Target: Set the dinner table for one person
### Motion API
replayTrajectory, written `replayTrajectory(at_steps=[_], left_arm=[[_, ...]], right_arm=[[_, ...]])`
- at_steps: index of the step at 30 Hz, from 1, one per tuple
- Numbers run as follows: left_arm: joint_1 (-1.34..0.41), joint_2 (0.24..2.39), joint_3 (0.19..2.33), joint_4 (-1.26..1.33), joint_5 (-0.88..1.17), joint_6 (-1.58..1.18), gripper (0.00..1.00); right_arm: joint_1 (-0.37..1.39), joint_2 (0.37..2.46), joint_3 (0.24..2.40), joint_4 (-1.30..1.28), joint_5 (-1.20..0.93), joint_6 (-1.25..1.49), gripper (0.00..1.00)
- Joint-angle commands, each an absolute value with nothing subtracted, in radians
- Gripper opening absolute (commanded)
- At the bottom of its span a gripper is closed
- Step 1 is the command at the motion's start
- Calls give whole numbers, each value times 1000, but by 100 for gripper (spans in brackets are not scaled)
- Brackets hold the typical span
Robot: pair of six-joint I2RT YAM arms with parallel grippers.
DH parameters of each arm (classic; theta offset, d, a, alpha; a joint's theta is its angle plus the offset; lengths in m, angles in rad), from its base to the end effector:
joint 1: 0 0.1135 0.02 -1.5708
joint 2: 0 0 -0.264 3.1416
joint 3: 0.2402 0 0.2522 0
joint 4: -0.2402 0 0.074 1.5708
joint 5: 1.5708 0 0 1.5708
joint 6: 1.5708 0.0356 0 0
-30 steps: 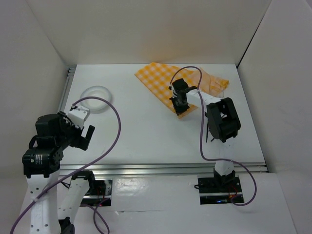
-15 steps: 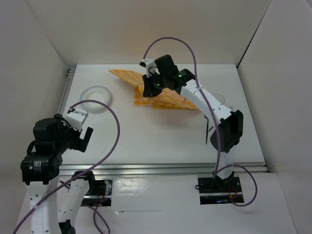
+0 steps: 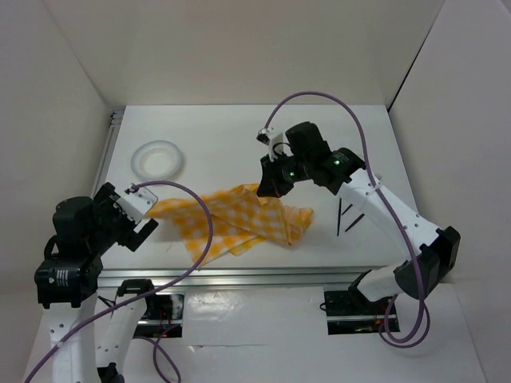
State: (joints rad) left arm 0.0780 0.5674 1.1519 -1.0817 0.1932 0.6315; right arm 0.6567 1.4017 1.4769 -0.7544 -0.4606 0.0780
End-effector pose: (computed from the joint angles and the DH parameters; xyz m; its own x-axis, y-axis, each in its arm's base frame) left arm 0.0646 -0.0018 0.3886 -0.3296 0.5554 -0.7635 0.3548 0.8223 0.4450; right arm 0.2261 0.1943 0.3854 -0.5600 -0.3435 -0.7540 -0.7795 0.5267 0.3390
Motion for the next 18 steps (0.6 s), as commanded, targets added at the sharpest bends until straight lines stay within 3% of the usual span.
replayTrajectory(at_steps=[1,6,10,18], left_arm=[[77,604,1125,-986,311,762,100],[77,687,1022,-1029,431,1013,100],[77,719,928,-1077,385,1270,100],[63,752,822,-988,324,1269,100]], right_arm=[[655,1379,1418,-738,-425,97,0],[646,1370,1353,-738,-405,97,0],[646,1370,1353,-729,-396,97,0],[637,1370,1355,-718,-345,106,0]])
